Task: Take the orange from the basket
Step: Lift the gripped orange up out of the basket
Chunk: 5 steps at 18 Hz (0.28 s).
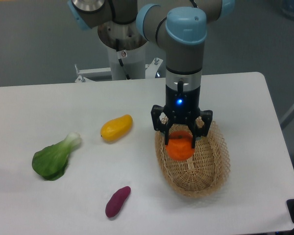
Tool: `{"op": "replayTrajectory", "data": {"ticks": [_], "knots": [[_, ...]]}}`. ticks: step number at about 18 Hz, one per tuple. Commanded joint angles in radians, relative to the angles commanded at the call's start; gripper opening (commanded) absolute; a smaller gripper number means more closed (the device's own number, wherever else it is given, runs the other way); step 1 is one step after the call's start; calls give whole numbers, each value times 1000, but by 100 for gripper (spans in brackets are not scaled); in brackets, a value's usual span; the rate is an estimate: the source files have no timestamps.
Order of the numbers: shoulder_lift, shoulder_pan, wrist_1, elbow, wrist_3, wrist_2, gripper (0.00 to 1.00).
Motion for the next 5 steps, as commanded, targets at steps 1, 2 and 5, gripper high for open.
{"op": "replayTrajectory", "data": {"ticks": [1,2,5], "knots": [[0,0,0,0,0,0,60],[-2,0,0,0,0,0,60],[-3,0,5,0,0,0,60]]}}
